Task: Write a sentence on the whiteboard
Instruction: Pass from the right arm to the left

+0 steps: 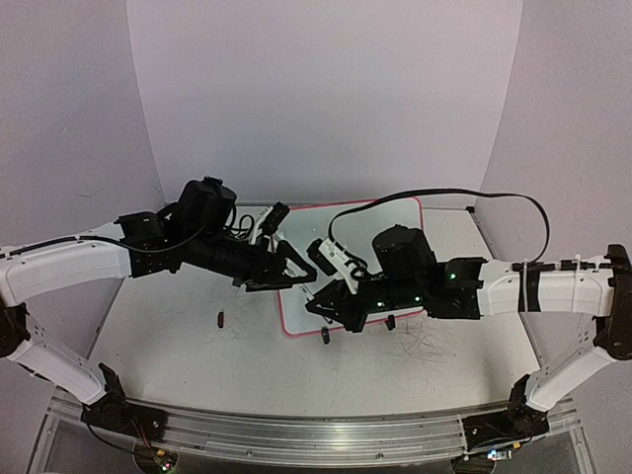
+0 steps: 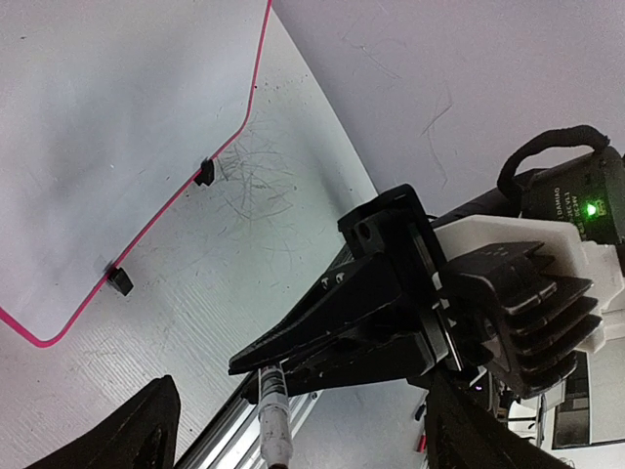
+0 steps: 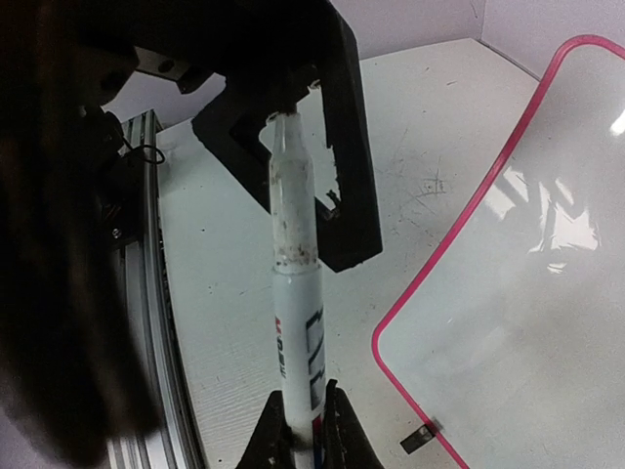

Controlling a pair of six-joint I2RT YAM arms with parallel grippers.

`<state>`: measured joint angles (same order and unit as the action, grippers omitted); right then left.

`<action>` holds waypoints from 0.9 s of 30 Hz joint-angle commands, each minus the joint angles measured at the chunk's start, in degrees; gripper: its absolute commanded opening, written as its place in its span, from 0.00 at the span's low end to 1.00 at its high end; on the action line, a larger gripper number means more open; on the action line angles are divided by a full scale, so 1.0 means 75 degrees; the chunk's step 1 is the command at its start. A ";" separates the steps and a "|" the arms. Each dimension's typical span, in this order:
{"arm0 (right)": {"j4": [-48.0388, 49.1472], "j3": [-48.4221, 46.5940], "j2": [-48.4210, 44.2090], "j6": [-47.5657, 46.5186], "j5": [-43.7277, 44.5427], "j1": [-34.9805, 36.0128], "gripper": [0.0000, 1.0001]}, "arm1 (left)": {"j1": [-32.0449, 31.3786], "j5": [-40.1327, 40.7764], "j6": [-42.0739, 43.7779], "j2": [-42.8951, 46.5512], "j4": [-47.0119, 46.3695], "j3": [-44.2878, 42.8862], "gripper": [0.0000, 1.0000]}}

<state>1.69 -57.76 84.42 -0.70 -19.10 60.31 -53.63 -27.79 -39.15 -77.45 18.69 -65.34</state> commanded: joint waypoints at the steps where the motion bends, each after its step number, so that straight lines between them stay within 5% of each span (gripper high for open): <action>1: 0.0012 -0.0274 -0.0099 -0.0199 -0.0179 0.0003 0.00 | 0.0026 -0.0166 0.0018 -0.0068 -0.0401 -0.0347 0.62; 13: -0.0087 -0.0291 -0.0125 -0.0193 0.0060 0.0006 0.01 | 0.0028 0.0008 0.0082 -0.0231 -0.0394 -0.0438 0.14; 15: -0.0118 -0.0271 -0.0184 -0.0006 0.0303 -0.0011 0.15 | 0.0026 0.0271 0.0129 -0.0165 -0.0392 -0.0493 0.02; 18: -0.0019 -0.0034 -0.0443 0.0670 0.0923 -0.0034 0.64 | 0.0026 0.0776 0.0184 -0.0016 -0.0389 -0.0631 0.00; 21: 0.0192 0.0265 -0.0740 0.1624 0.1154 -0.0359 0.96 | 0.0034 0.1594 0.0264 0.0243 -0.0601 -0.0747 0.00; 27: 0.2024 0.1324 -0.2044 0.4933 -0.0363 -0.1509 0.98 | 0.0037 0.2259 0.0087 0.0627 -0.2424 -0.0781 0.00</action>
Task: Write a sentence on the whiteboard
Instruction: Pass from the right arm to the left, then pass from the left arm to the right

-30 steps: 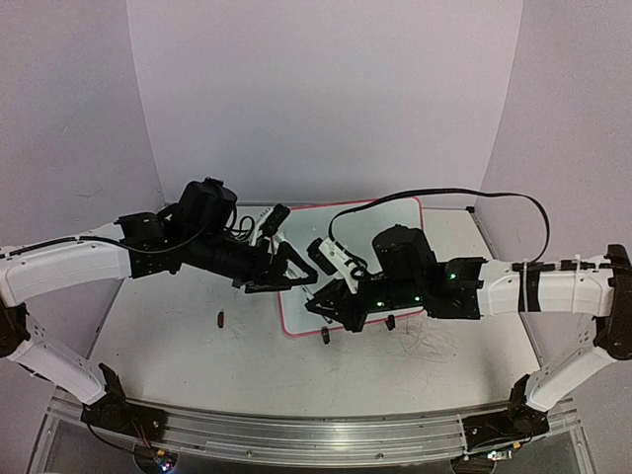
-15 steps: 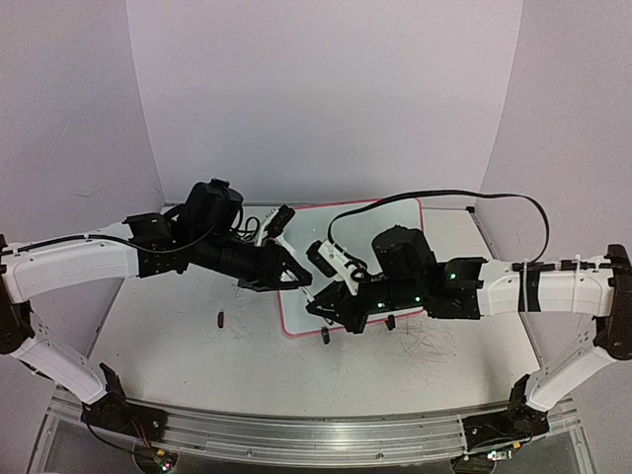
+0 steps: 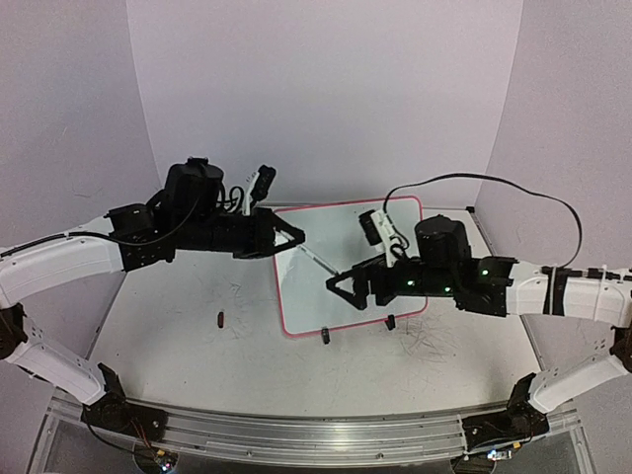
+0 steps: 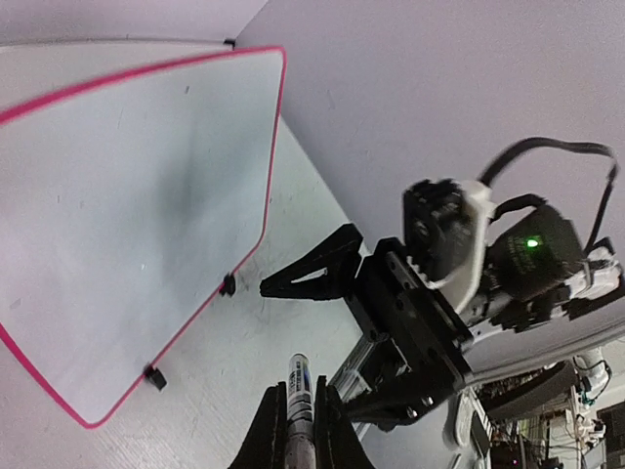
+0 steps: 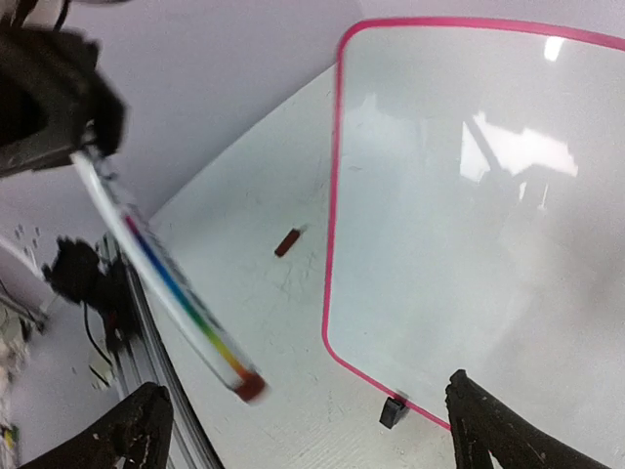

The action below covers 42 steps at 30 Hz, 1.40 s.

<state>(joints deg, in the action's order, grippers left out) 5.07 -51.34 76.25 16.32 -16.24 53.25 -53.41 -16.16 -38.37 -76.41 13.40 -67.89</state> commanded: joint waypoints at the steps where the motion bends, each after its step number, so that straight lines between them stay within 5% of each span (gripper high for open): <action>1: 0.2068 0.0542 -0.1102 0.3170 -0.0923 -0.0668 0.98 | 0.0008 0.0736 -0.0110 0.0550 -0.2114 -0.0346 0.00; 4: 0.3229 0.0572 -0.1218 0.4372 -0.1294 -0.0849 0.98 | 0.0008 0.0799 -0.0519 0.0564 -0.3363 -0.0091 0.00; 11: 0.4722 -0.0293 -0.0483 0.5095 -0.2563 -0.1173 0.97 | 0.0008 -0.0128 -0.0781 -0.0148 -0.3824 -0.0907 0.00; 19: 0.6208 -0.0634 0.0084 0.5743 -0.3089 -0.1264 0.77 | 0.0008 -0.0329 -0.1314 -0.0171 -0.4609 -0.0511 0.00; 26: 0.6671 -0.0923 0.0454 0.6109 -0.3400 -0.1276 0.49 | 0.0007 -0.0503 -0.1511 -0.0304 -0.4953 -0.0350 0.00; 36: 0.6912 -0.1081 0.0656 0.6189 -0.3531 -0.1275 0.32 | 0.0008 -0.0594 -0.1612 -0.0546 -0.5112 -0.0326 0.00; 42: 0.6953 -0.1066 0.0719 0.6160 -0.3452 -0.1276 0.31 | -0.0004 -0.0709 -0.1687 -0.0634 -0.5205 -0.0296 0.00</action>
<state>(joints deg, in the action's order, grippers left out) 53.37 -56.88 81.28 62.65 -41.52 43.75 -53.41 -20.01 -50.05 -80.61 -22.60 -70.37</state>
